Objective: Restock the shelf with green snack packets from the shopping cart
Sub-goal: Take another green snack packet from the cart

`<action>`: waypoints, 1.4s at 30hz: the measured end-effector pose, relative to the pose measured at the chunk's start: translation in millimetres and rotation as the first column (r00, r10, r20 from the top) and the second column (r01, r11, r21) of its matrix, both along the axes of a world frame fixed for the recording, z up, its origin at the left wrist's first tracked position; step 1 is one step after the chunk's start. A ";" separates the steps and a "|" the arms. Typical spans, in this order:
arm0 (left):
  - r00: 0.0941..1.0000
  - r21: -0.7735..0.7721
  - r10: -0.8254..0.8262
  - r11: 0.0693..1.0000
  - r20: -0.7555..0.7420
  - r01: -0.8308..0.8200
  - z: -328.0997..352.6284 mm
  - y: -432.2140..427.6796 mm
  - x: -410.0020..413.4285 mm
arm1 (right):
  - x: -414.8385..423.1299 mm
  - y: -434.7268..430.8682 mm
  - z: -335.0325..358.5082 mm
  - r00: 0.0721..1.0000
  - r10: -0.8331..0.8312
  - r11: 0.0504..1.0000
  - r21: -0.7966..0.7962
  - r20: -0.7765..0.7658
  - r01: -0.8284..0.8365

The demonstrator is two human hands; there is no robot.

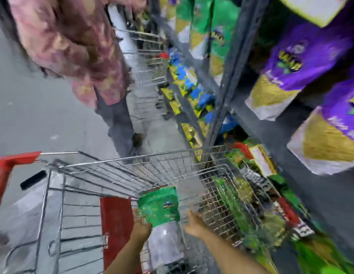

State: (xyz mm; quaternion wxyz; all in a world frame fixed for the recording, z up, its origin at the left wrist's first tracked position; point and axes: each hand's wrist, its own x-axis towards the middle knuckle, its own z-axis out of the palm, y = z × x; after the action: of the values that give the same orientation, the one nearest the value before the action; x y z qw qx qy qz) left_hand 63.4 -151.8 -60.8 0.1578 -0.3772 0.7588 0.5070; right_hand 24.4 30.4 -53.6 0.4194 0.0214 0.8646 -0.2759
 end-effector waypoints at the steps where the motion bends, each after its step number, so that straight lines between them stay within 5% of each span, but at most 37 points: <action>1: 0.999 0.067 0.024 0.997 -0.020 -0.023 -18.0 -2.9 -4.4 | -2.8 -5.5 -10.9 0.999 0.004 1.000 0.016 0.043 -0.005; 9: 0.937 0.100 0.212 0.963 0.279 -0.248 -121.8 -11.0 -31.1 | -34.7 -34.6 -68.6 0.968 -0.181 0.980 -0.047 0.175 0.192; 16: 0.864 -0.195 0.175 0.976 0.472 -0.091 -146.7 9.3 -44.4 | -25.8 -48.4 -170.2 0.839 -0.464 0.870 -0.032 0.282 0.492; 20: 0.858 -0.236 0.217 0.965 0.465 -0.116 -144.0 13.1 -48.5 | -31.4 -57.8 -132.1 0.811 -0.497 0.846 -0.037 0.307 0.532; 30: 0.966 -0.091 0.258 0.963 0.032 -0.254 -94.2 36.3 -28.7 | -34.2 -28.2 -80.6 0.756 -0.563 0.744 -0.193 0.334 0.639; 42: 0.935 -0.152 -0.013 0.987 -0.354 -0.044 45.1 92.5 -46.4 | -14.7 46.2 47.8 0.649 -0.748 0.481 -0.563 0.136 0.672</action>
State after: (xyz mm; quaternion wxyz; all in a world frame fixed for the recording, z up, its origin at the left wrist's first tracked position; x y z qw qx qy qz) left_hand 17.0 -59.3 -15.7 -0.0158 -0.2969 0.8095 0.5062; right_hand 9.6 76.7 -5.8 0.1966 0.2339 0.6781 -0.6685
